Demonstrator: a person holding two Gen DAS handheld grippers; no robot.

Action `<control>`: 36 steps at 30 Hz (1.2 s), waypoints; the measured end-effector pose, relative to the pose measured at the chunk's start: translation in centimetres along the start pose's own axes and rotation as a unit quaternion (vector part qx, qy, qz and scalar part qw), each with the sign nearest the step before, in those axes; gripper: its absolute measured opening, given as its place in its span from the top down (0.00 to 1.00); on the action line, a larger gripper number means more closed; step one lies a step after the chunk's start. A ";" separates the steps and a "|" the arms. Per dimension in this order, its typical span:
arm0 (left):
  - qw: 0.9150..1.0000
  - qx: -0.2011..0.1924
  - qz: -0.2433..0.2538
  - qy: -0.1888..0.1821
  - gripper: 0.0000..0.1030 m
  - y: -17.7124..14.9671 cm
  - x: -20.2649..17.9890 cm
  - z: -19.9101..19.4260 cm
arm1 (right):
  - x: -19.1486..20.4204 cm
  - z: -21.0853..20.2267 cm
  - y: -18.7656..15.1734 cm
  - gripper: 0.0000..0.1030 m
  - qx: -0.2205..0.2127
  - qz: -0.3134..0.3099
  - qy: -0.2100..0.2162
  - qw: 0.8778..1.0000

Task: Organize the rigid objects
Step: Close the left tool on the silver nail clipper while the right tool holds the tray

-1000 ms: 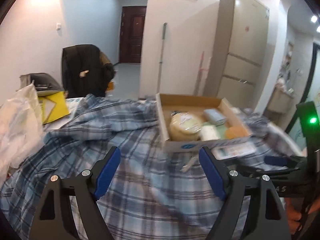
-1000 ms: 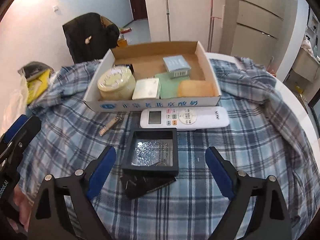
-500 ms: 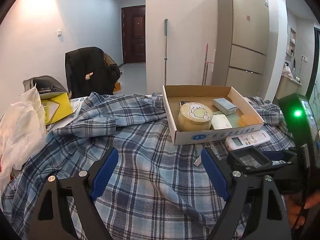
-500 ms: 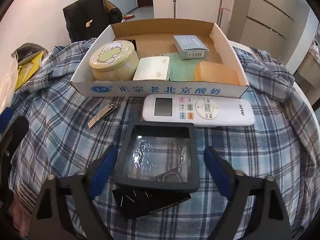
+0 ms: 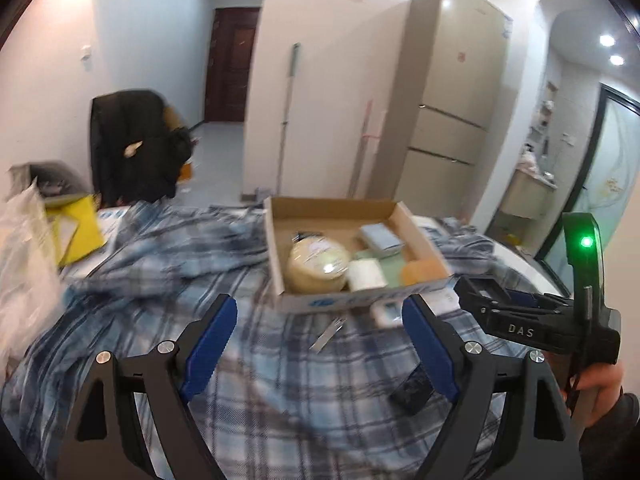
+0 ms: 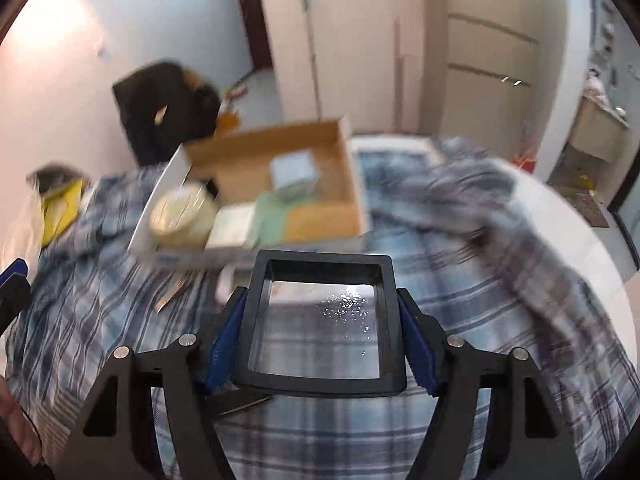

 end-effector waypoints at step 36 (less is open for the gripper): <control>0.978 0.180 0.109 -0.014 0.67 -2.7 -1.8 15.2 | -3.9 3.2 -2.5 0.33 0.019 0.004 0.019 1.000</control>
Point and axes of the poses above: each gripper's, at about its wrist camera, not at the fingertips, and z roughly the way its jaws point, x to its left, y to its top, the point moved 5 cm from there along z, roughly the way its jaws point, and after that the axes turned 7 degrees about x, right-handed, at the moved point
